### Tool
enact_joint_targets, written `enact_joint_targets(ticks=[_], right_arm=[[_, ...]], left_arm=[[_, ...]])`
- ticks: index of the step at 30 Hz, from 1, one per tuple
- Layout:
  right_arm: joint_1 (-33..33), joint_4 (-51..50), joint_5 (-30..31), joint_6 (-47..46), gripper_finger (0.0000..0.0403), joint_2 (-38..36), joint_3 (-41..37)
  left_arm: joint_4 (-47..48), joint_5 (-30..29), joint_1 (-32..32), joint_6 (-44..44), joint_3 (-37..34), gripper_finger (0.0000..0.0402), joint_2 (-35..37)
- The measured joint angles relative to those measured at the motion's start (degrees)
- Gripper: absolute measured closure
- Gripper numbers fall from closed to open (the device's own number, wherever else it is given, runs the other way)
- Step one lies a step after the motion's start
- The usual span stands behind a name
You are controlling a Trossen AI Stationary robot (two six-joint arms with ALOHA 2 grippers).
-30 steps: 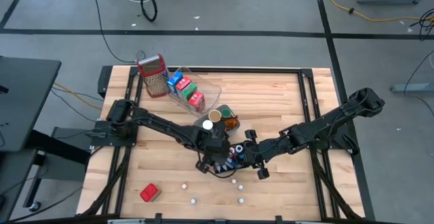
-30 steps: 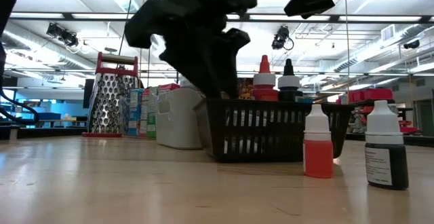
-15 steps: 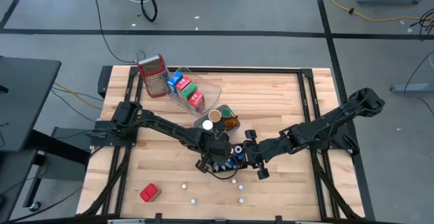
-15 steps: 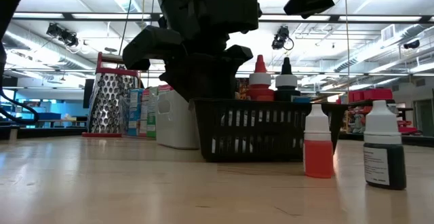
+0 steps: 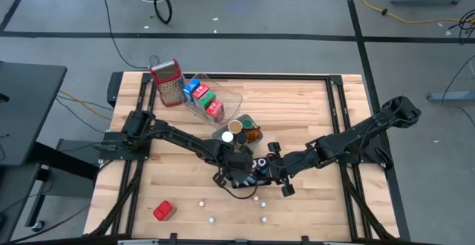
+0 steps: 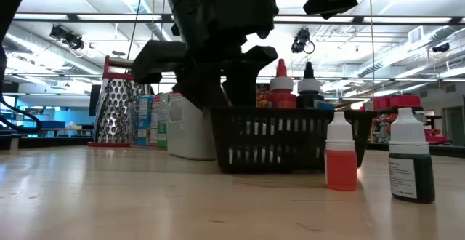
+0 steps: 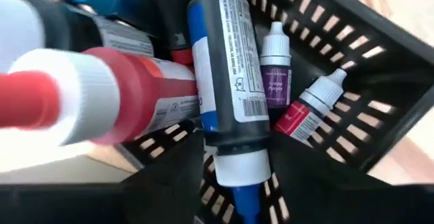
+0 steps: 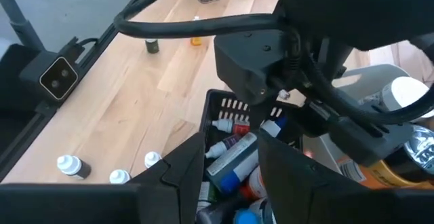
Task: Pick & Place Kitchen Items
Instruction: Adjust the food coloring bottles on the black bin
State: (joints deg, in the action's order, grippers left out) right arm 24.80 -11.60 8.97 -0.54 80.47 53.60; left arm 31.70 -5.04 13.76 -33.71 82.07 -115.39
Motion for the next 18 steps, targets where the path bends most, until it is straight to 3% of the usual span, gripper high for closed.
enact_joint_targets(ticks=[8, 18], right_arm=[[0.00, 0.03, 0.00, 0.89, 0.0254, 0.04, 0.00], [-0.07, 0.54, -0.64, 1.66, 0.0254, 0.04, 0.00]], left_arm=[[-0.73, 2.35, -0.37, -3.45, -0.65, 0.0194, -2.70], [0.08, 1.70, -0.22, -4.48, -0.04, 0.0249, -2.89]])
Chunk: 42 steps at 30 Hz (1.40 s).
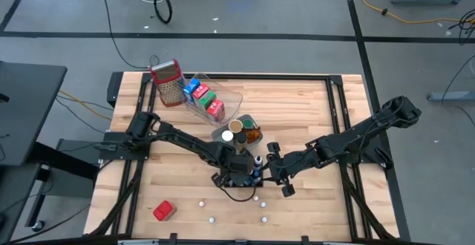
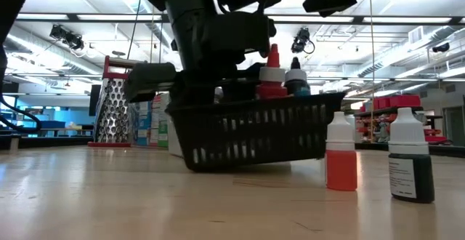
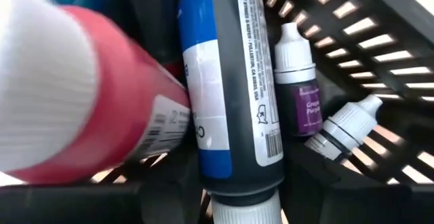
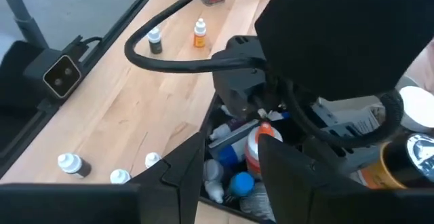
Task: Pick & Place Kitchen Items
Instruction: Adjust the food coloring bottles on the black bin
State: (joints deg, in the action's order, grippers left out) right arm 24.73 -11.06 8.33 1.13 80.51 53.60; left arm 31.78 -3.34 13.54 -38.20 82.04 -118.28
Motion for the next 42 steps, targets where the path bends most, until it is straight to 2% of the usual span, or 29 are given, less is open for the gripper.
enact_joint_targets(ticks=[4, 9, 16, 19, 29, 42], right_arm=[[0.00, -0.06, -0.38, 0.02, 0.0254, 0.00, 0.00], [0.00, -0.06, -0.38, -0.43, 0.0254, 0.00, 0.01], [0.00, -0.06, -0.36, -0.56, 0.0254, 0.00, 0.00], [0.00, -0.06, -0.36, -0.65, 0.0254, 0.00, 0.00], [0.00, -0.06, -0.32, -0.63, 0.0254, 0.00, 0.00], [0.00, -0.08, -0.27, -0.59, 0.0254, 0.00, 0.02]], left_arm=[[3.71, -0.97, 0.65, 0.49, 3.81, 0.0247, -0.17], [9.13, -5.16, 2.46, -3.05, 8.64, 0.0216, -0.09], [12.70, -10.48, 4.36, -4.18, 11.87, 0.0249, 0.04], [12.27, -12.33, 4.95, -4.13, 12.02, 0.0251, 0.09], [9.00, -10.91, 5.40, -4.27, 12.02, 0.0202, 0.11], [5.68, -10.85, 5.63, -2.73, 12.02, 0.0213, 0.17]])
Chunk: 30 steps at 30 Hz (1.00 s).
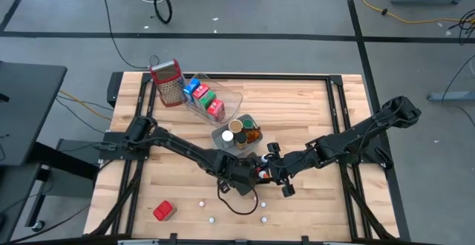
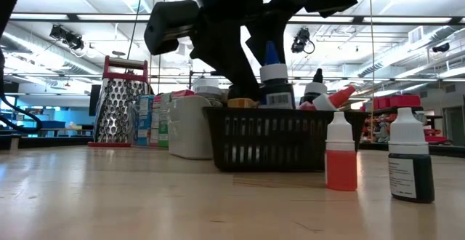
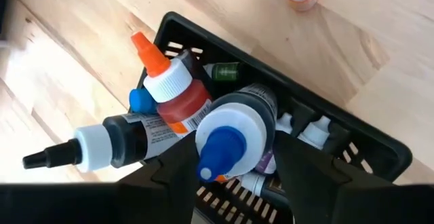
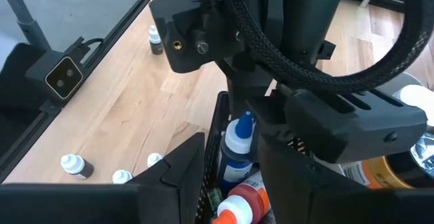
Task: Pick & Place Kitchen Items
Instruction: Adjust the food coloring bottles on the black bin
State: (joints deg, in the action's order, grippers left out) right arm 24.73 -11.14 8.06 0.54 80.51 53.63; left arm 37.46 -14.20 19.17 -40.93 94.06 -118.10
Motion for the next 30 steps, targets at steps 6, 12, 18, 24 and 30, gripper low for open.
enact_joint_targets(ticks=[6, 12, 18, 24, 30], right_arm=[[0.00, 0.00, 0.02, 0.11, 0.0254, 0.00, 0.00], [0.00, 0.00, 0.02, 0.11, 0.0254, 0.00, 0.00], [0.00, -0.02, 0.02, 0.07, 0.0254, 0.00, 0.00], [0.00, -0.19, 0.02, -0.04, 0.0254, 0.00, 0.02], [0.00, -0.54, 0.00, -0.03, 0.0254, 0.00, 0.04]], left_arm=[[-0.45, -0.22, 0.90, -0.25, 0.00, 0.0195, 0.02], [-1.48, -3.17, 1.71, 0.20, 0.02, 0.0167, 0.04], [-0.89, -14.26, 3.23, 3.59, 0.02, 0.0157, 0.04], [-0.25, -19.09, 4.67, 11.30, 0.02, 0.0157, 1.77], [3.34, -21.16, 6.29, 20.43, 0.02, 0.0157, 8.24]])
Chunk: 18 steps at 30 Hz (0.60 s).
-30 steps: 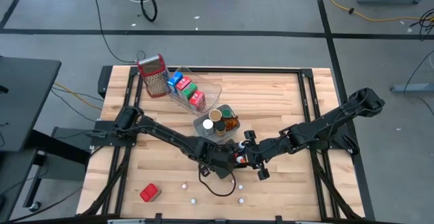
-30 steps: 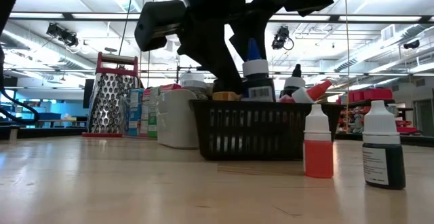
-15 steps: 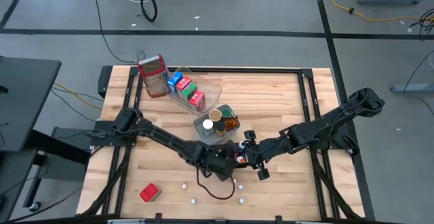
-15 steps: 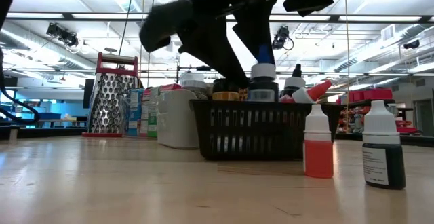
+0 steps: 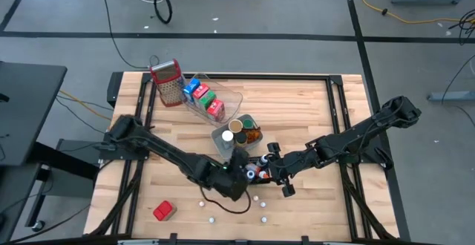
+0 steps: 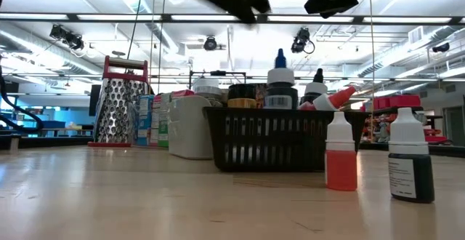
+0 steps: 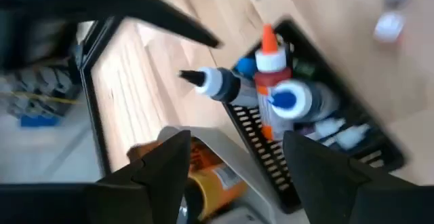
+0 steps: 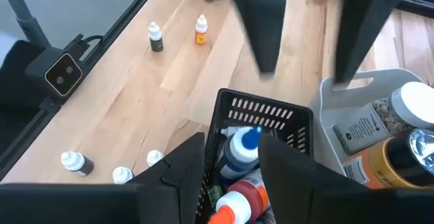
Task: Pick & Place Kitchen Items
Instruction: Adjust the food coloring bottles on the black bin
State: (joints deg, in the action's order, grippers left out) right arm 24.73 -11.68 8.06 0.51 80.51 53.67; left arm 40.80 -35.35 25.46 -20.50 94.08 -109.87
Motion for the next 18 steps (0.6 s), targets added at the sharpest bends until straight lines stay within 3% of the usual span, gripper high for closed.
enact_joint_targets(ticks=[5, 10, 18], right_arm=[[0.06, 0.15, 0.30, 2.05, 0.0254, 0.00, -0.18], [2.09, 2.59, 2.00, 3.15, 0.0254, -0.02, -4.75], [7.07, 19.13, 8.96, 10.86, 0.0254, 0.00, -14.01]], left_arm=[[3.56, 2.75, 0.21, 13.00, 0.00, 0.0157, 6.40], [5.45, 2.27, 0.21, 15.91, -1.30, 0.0157, 9.92], [-6.58, -1.06, -0.45, 17.96, -15.76, 0.0157, 15.74]])
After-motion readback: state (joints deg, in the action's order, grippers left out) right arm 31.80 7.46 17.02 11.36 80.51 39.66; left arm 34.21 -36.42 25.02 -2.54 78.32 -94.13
